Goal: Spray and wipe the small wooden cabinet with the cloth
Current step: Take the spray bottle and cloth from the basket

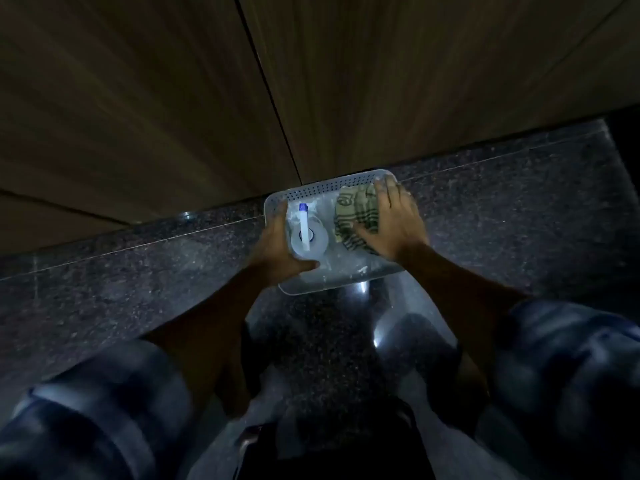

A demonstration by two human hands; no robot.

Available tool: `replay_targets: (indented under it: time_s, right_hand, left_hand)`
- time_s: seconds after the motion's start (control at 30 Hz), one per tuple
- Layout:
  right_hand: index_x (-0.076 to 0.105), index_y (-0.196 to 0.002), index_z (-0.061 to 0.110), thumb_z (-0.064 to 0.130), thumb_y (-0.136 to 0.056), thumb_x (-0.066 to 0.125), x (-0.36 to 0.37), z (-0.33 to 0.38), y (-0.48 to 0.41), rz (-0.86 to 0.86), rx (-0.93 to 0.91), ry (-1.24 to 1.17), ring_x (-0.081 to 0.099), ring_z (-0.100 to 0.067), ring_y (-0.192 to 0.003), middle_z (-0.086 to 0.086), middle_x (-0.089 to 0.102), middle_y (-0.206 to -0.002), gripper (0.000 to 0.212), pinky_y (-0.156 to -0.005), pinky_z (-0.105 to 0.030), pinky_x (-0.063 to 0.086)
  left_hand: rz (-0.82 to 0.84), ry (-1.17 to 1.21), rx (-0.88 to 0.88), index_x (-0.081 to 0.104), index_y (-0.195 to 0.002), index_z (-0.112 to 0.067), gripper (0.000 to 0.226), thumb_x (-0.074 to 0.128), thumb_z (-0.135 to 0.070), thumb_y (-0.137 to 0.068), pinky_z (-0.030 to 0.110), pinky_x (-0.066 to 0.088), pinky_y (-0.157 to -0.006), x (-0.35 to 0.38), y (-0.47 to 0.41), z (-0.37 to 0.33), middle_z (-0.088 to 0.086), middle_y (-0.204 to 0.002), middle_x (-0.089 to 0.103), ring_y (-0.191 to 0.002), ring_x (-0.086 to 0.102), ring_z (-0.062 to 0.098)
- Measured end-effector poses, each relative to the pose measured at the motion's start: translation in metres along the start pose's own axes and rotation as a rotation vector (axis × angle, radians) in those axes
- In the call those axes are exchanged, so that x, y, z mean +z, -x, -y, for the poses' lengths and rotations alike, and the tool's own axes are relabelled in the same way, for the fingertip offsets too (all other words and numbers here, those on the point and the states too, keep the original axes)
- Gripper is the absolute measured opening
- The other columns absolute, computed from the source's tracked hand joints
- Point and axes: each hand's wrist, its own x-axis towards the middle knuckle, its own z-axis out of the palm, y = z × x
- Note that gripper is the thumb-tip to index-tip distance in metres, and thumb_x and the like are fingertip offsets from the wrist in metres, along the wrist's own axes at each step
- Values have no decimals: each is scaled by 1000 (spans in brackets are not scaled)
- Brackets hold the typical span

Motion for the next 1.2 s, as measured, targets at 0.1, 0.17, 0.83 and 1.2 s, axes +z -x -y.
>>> replay_targets:
  time_s: [0.1,0.17,0.83,1.2]
  right_hand:
    - [8,-161,10,85,-81,34,31,-7,-19,47,24,19,16,-35,-153,-16,9,-168,113,-123,-54,20]
    - [11,-160,12,85,-81,36,51,-10,-32,59,19,40,21,-36,-152,-16,13,-167,111,-122,-55,22]
    - [9,-162,18,78,-92,26,160,-20,-67,11,-21,74,11,-42,-153,-15,7,-168,94,-122,-60,11]
    - [22,-159,7,2,-99,41,139,-35,-75,-11,-25,-106,16,-32,-154,-13,17,-167,64,-125,-46,17]
  left_hand:
    - [2,148,-24,20,-162,-26,129,99,-37,-60,41,44,-112,25,-18,15,-5,-159,39,-138,44,14]
    - [-36,188,-40,31,-157,-25,113,95,-37,-66,41,48,-107,42,-30,25,-1,-150,49,-131,51,16]
    - [-382,350,108,30,-157,-13,81,70,-13,-87,1,41,-88,94,-69,45,-18,-121,66,-100,60,-15]
    - [-405,450,55,56,-125,-34,52,62,-2,-85,6,44,-77,79,-71,4,-19,-100,62,-82,61,-4]
